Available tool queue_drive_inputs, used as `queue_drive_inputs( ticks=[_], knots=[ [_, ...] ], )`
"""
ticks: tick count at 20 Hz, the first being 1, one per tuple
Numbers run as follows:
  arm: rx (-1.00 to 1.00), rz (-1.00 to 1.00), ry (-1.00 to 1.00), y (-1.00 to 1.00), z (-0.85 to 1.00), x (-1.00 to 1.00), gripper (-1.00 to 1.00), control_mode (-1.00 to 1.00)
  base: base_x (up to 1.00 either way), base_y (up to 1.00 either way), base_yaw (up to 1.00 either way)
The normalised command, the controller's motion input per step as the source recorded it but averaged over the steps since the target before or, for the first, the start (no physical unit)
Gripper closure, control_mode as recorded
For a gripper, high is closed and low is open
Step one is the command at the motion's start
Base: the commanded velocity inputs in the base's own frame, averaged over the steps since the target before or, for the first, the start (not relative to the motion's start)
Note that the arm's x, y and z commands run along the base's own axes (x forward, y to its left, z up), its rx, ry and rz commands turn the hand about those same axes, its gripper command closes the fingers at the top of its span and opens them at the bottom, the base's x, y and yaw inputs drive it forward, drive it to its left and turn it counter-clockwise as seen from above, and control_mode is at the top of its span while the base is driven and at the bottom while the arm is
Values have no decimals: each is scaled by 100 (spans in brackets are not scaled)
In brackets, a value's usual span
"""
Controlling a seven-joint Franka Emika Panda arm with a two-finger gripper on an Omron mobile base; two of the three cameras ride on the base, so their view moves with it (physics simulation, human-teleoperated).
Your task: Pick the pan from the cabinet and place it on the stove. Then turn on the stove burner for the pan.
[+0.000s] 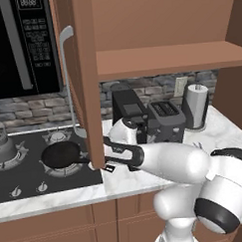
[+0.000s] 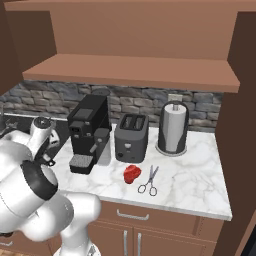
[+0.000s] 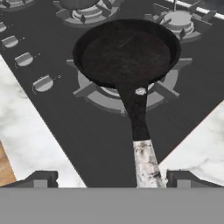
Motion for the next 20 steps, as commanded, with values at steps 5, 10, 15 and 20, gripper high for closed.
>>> queue_drive_inputs(
  ticks=[5,10,15,20],
  knots=[
    [0,0,-15,0,60,-32,-100,-100,0,0,0],
    [0,0,-13,0,24,-55,-100,-100,0,0,0],
    [0,0,-9,0,-9,-41,-100,-100,0,0,0],
    [0,0,-9,4,-8,-34,-100,-100,0,0,0]
  ],
)
